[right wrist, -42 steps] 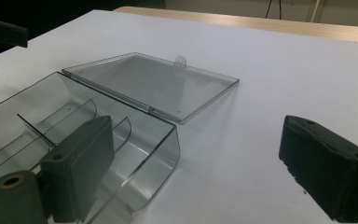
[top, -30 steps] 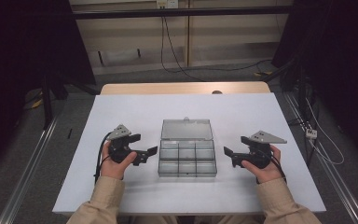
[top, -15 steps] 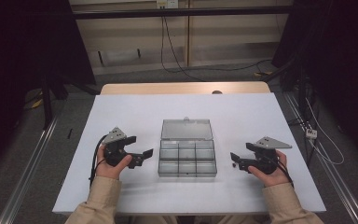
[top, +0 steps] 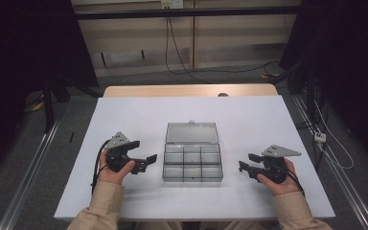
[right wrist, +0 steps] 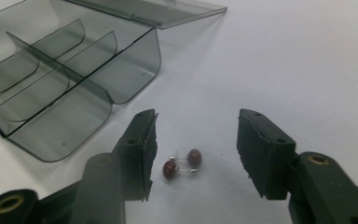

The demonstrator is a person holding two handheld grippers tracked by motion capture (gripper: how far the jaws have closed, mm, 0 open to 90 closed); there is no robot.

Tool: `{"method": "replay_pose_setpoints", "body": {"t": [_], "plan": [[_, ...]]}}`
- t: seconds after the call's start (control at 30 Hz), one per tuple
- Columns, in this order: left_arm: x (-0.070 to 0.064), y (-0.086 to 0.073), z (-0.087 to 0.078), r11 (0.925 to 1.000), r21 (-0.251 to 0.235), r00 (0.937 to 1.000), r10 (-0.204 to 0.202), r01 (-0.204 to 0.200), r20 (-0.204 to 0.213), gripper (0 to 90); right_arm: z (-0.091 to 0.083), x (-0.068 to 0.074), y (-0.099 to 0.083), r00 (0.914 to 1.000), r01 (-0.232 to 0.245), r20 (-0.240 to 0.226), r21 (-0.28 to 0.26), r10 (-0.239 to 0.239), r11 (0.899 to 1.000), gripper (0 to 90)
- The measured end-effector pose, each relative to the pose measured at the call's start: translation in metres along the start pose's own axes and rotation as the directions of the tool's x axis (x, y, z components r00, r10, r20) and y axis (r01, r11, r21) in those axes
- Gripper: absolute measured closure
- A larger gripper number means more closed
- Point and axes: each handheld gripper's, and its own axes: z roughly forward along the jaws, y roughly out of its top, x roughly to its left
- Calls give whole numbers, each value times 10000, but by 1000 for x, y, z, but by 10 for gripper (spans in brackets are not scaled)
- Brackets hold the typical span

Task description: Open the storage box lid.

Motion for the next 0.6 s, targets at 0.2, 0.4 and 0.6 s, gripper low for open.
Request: {"method": "replay_pose_setpoints", "body": {"t": [0.2, 0.4, 0.6], "plan": [[0, 0, 0, 10000, -34, 10000, -53, 53, -4, 63, 4, 4, -3, 9995, 325, 47, 352, -326, 9989, 533], [1, 0, 1, 10000, 53, 10000, -38, 38, -13, 64, 2, 1, -3, 9991, 331, 271, 357, -341, 9988, 588], [1, 0, 1, 9999, -7, 9999, -128, 128, -46, 64, 1, -8, -3, 9994, 47, 347, 330, -58, 9994, 677]]}}
